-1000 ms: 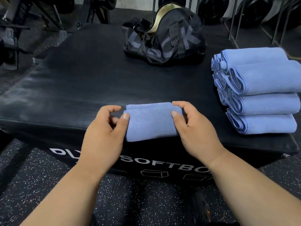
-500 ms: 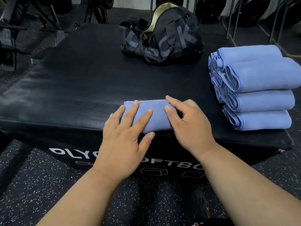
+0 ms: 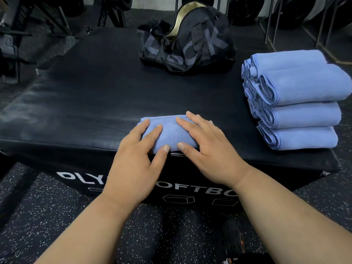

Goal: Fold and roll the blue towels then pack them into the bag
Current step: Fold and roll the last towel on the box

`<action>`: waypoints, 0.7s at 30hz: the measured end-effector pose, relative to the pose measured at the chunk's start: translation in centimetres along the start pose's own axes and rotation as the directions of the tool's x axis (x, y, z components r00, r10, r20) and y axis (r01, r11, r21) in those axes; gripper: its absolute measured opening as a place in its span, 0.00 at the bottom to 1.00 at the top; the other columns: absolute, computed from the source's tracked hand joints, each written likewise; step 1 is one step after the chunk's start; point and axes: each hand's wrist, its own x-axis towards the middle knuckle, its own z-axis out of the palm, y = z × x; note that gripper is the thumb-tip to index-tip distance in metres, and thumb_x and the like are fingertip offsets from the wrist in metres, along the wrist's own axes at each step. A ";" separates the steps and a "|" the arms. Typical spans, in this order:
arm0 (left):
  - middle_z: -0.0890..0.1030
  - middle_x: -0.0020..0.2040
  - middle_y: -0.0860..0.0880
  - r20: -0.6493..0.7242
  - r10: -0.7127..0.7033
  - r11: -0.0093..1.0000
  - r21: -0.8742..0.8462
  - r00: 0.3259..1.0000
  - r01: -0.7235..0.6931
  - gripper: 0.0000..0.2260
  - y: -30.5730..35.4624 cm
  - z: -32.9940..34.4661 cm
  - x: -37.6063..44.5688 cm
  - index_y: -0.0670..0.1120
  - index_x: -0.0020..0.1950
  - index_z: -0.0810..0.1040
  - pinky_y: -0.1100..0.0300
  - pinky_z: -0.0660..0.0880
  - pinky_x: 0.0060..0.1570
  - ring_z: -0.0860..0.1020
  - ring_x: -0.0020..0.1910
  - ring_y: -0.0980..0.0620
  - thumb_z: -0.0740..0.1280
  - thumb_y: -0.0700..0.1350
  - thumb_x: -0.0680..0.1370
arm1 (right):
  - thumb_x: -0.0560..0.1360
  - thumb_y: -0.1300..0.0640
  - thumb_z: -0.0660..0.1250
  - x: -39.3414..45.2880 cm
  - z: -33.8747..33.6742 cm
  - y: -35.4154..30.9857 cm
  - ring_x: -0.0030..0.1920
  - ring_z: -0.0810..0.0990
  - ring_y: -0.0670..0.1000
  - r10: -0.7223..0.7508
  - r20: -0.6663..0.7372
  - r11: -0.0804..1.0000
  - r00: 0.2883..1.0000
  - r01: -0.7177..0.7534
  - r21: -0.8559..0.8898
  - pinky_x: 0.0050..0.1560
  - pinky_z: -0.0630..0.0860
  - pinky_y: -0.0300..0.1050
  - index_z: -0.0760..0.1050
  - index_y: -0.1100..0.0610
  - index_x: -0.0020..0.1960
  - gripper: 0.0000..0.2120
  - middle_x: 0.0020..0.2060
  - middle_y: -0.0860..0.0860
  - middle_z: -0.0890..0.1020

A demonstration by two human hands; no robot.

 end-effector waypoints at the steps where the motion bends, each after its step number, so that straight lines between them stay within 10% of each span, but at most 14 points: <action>1: 0.65 0.82 0.55 -0.011 -0.006 1.000 -0.025 1.000 0.005 0.25 -0.1 -0.1 -0.1 0.54 0.78 0.74 0.55 0.64 0.78 0.64 0.79 0.56 0.65 0.59 0.81 | 0.84 0.37 0.57 0.0 0.1 0.0 0.84 0.50 0.48 -0.019 -0.004 1.000 1.000 0.019 -0.010 0.84 0.44 0.55 0.60 0.40 0.83 0.28 0.84 0.44 0.57; 6: 0.68 0.79 0.56 -0.071 -0.031 0.999 -0.027 0.997 0.029 0.26 -0.2 0.0 -0.8 0.53 0.77 0.75 0.73 0.57 0.71 0.66 0.78 0.58 0.71 0.55 0.79 | 0.87 0.45 0.55 0.6 -0.2 -0.5 0.85 0.48 0.48 -0.010 0.047 0.999 0.999 0.008 0.042 0.84 0.42 0.54 0.62 0.39 0.82 0.23 0.84 0.43 0.57; 13: 0.68 0.80 0.52 -0.022 0.032 0.990 0.135 0.999 -0.029 0.30 -1.2 0.0 -0.9 0.53 0.80 0.71 0.55 0.64 0.76 0.69 0.77 0.48 0.73 0.52 0.78 | 0.86 0.42 0.59 0.9 -0.6 -0.8 0.81 0.57 0.46 0.048 0.055 0.994 0.997 -0.053 0.091 0.83 0.52 0.53 0.66 0.35 0.79 0.22 0.83 0.43 0.59; 21: 0.74 0.72 0.61 -0.055 -0.078 0.994 -0.076 0.995 0.073 0.18 -0.5 -1.5 -0.1 0.56 0.71 0.81 0.62 0.68 0.71 0.72 0.70 0.63 0.63 0.58 0.83 | 0.83 0.34 0.52 1.0 0.6 -0.6 0.81 0.61 0.50 0.221 -0.113 0.969 0.969 -0.205 0.140 0.82 0.53 0.56 0.67 0.39 0.79 0.26 0.81 0.49 0.66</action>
